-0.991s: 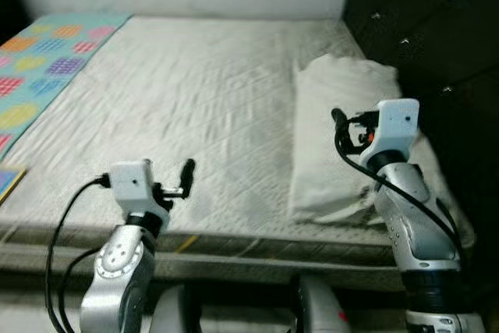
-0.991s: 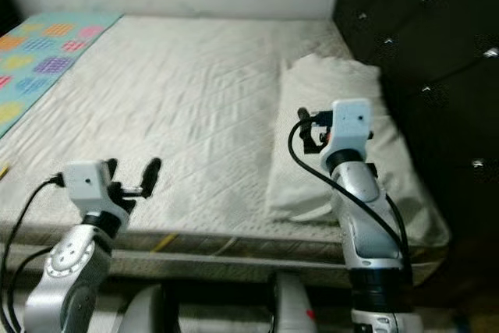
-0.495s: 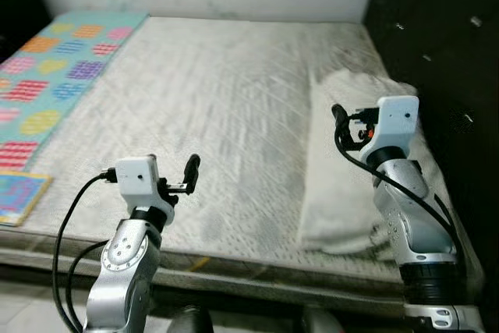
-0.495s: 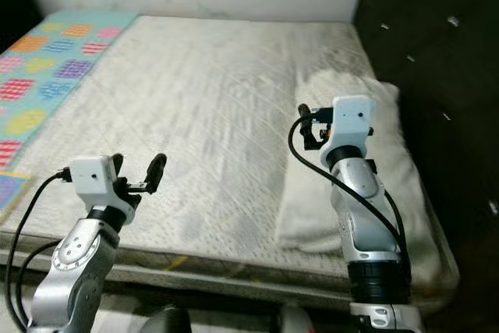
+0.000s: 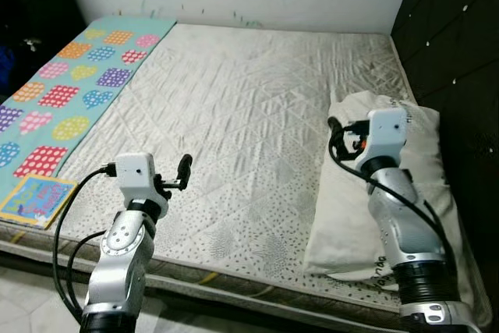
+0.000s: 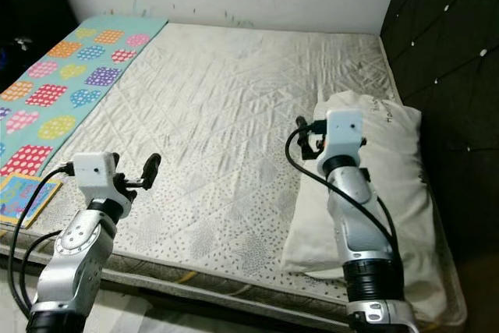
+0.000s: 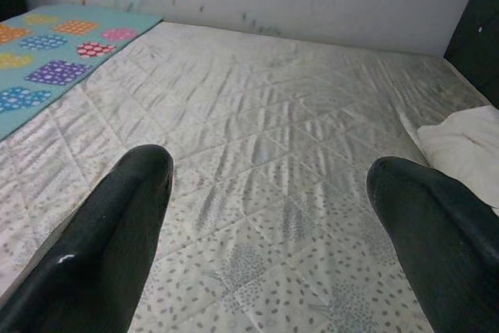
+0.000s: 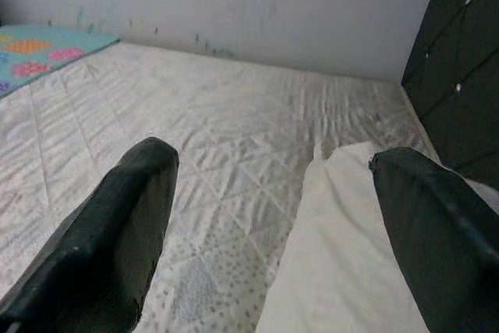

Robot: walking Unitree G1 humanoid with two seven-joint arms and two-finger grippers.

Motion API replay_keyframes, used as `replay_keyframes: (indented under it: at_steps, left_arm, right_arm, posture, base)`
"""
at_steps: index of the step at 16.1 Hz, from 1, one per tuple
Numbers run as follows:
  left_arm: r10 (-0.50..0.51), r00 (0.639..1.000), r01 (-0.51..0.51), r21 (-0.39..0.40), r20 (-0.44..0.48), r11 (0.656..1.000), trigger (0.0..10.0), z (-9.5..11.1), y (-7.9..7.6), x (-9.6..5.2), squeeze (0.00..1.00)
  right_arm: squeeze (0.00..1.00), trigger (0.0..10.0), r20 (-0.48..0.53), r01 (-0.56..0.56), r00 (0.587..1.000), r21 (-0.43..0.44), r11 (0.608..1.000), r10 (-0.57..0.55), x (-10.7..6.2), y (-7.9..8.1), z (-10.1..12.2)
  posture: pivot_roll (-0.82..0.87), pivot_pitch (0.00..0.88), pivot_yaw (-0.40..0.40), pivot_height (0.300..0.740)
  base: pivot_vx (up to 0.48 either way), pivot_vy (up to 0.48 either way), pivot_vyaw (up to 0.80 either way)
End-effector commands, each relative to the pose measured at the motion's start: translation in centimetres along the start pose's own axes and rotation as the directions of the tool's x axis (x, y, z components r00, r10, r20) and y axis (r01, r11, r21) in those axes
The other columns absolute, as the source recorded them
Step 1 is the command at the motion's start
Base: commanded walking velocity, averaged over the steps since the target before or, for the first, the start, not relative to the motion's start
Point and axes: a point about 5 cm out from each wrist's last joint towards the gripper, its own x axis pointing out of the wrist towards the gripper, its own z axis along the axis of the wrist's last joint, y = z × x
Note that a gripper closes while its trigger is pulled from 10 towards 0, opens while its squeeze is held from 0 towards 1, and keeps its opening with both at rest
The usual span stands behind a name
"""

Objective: Clean up the room

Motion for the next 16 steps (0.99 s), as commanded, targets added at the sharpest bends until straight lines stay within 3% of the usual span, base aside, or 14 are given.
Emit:
replay_keyframes:
  at_steps: [1,5,7,9,10,12,16]
  left_arm:
    - [0.001,1.000,0.000,0.019,-0.013,1.000,10.0,-0.6,0.2,0.0,0.00]
    - [0.020,0.996,-0.015,0.059,-0.089,0.998,10.0,-3.6,0.8,-0.1,0.00]
    - [0.033,0.990,-0.023,0.076,-0.138,0.997,10.0,-5.0,1.4,-0.1,0.00]
    - [0.052,0.956,-0.041,0.044,-0.290,0.998,10.0,-7.3,2.2,0.5,0.00]
    - [0.057,0.942,-0.028,0.092,-0.332,0.995,10.0,-7.8,2.1,0.9,0.00]
    - [0.045,0.926,-0.002,0.115,-0.375,0.993,10.0,-8.3,1.4,1.5,0.00]
    - [0.049,0.846,-0.036,0.036,-0.531,0.999,10.0,-10.8,0.0,1.4,0.00]
  right_arm:
    - [0.00,10.0,-0.009,-0.016,1.000,-0.013,1.000,0.016,0.0,0.5,-0.6]
    - [0.00,10.0,-0.140,-0.038,0.989,0.021,0.999,0.040,-0.6,1.7,-4.4]
    - [0.00,10.0,-0.254,-0.069,0.965,0.000,0.998,0.066,-1.2,2.7,-7.1]
    - [0.00,10.0,-0.374,-0.109,0.922,-0.012,0.994,0.096,-1.7,4.1,-9.5]
    - [0.00,10.0,-0.406,-0.134,0.909,-0.062,0.989,0.098,-1.8,4.5,-10.1]
    - [0.00,10.0,-0.445,-0.155,0.889,-0.081,0.985,0.104,-1.9,5.2,-11.1]
    - [0.00,10.0,-0.567,-0.170,0.818,-0.074,0.983,0.099,-2.7,7.1,-13.1]
  posture:
    - [-0.18,0.000,0.027,0.740]
    - [-0.18,0.000,0.021,0.740]
    - [-0.17,0.000,0.026,0.740]
    - [-0.19,0.000,0.032,0.740]
    - [-0.19,0.000,0.033,0.740]
    - [-0.19,0.000,0.037,0.740]
    - [-0.21,0.000,0.048,0.740]
  base:
    - [0.000,0.000,0.00]
    - [0.000,0.000,0.00]
    - [0.000,0.000,0.00]
    - [0.000,0.000,0.00]
    - [0.000,0.000,0.00]
    - [0.000,0.000,0.00]
    - [0.000,0.000,0.00]
